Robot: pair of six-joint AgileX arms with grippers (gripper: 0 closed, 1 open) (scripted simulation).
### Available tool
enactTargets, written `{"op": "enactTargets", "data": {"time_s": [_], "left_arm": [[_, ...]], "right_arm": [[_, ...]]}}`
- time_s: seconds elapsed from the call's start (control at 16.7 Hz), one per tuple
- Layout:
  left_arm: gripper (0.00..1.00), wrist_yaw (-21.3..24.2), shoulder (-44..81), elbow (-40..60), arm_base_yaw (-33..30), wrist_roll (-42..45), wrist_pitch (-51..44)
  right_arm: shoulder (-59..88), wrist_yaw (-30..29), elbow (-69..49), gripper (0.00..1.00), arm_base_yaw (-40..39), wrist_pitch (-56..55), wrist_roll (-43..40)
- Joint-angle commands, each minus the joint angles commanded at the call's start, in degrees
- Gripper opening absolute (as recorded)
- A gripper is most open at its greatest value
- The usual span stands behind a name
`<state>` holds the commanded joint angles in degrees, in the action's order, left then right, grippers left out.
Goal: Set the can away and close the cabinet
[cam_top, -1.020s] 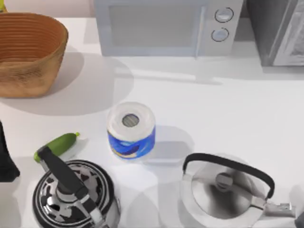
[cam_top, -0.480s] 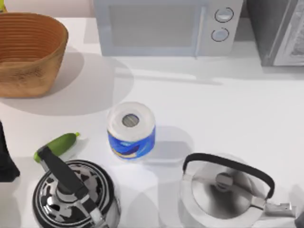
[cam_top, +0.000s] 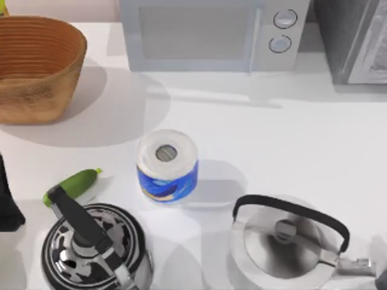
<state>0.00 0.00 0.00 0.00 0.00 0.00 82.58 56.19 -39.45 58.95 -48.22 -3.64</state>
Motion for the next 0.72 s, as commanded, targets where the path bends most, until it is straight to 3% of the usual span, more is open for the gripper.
{"op": "enactTargets", "data": {"time_s": [0.36,0.72], "left_arm": [[1.00,0.00,0.00,0.00,0.00,0.00,0.00],[1.00,0.00,0.00,0.00,0.00,0.00,0.00]], "right_arm": [[-4.02,-0.46,-24.77,1.00,0.44,29.11,-1.58],[-5.08,1.55,-48.11,1.00,0.32,56.50,1.95]]}}
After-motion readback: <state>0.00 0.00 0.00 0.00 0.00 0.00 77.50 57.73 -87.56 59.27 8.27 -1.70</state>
